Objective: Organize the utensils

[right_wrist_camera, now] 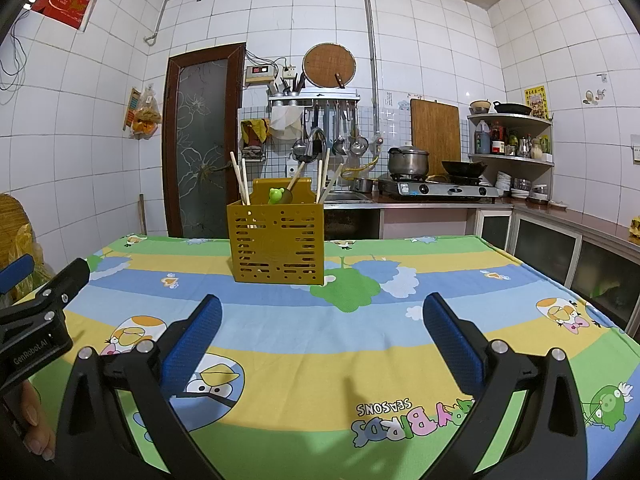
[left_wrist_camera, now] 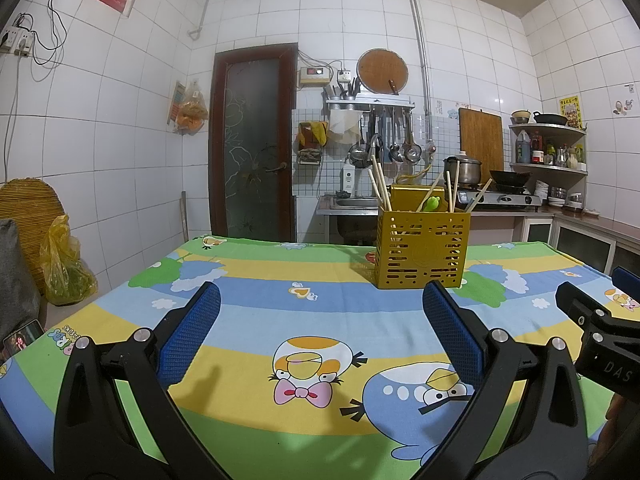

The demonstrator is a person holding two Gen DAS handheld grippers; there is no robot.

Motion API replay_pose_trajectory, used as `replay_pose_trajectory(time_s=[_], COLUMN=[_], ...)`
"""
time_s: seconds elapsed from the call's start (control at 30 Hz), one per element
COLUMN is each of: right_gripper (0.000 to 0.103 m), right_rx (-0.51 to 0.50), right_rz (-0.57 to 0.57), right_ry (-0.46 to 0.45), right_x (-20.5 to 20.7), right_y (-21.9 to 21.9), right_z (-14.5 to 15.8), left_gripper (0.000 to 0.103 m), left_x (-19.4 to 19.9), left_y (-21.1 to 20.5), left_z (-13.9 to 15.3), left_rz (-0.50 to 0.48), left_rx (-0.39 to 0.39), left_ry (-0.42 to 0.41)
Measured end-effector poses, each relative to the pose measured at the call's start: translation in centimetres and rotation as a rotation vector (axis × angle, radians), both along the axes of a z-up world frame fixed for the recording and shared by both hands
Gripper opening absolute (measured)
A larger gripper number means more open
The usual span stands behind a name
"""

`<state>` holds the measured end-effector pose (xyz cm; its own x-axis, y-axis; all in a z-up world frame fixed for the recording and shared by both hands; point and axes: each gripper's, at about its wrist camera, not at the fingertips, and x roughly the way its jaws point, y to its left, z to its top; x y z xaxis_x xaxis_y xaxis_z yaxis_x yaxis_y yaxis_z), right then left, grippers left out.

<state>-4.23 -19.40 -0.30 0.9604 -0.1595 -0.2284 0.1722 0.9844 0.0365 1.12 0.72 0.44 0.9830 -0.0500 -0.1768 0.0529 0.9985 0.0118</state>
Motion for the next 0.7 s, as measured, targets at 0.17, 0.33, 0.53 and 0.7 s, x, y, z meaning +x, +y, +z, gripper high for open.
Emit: replay_pose_trajectory(time_s=[0.17, 0.33, 0.53, 0.7], right_gripper=[0.098, 0.098, 0.098, 0.098], right_rx=[-0.001, 0.0, 0.0, -0.001], right_rz=[0.0, -0.001, -0.001, -0.001], right_ry=[0.0, -0.001, -0.001, -0.001], right_x=[-0.01, -0.06, -0.06, -0.07], right_y=[-0.02, -0.22, -0.19, -0.25], right_z=[-0.01, 0.25, 0.18, 0.2], left_gripper=[0.098, 0.098, 0.098, 0.098], left_x=[0.02, 0.0, -0.04, -0.11], left_y=[-0.01, -0.07, -0.09, -0.07], left_z=[-0.03, -0.02, 0.05, 0.03], left_rz=[0.001, 0.002, 0.003, 0.004], left_rx=[-0.001, 0.001, 0.001, 0.0], left_ry=[0.001, -0.004, -0.006, -0.006])
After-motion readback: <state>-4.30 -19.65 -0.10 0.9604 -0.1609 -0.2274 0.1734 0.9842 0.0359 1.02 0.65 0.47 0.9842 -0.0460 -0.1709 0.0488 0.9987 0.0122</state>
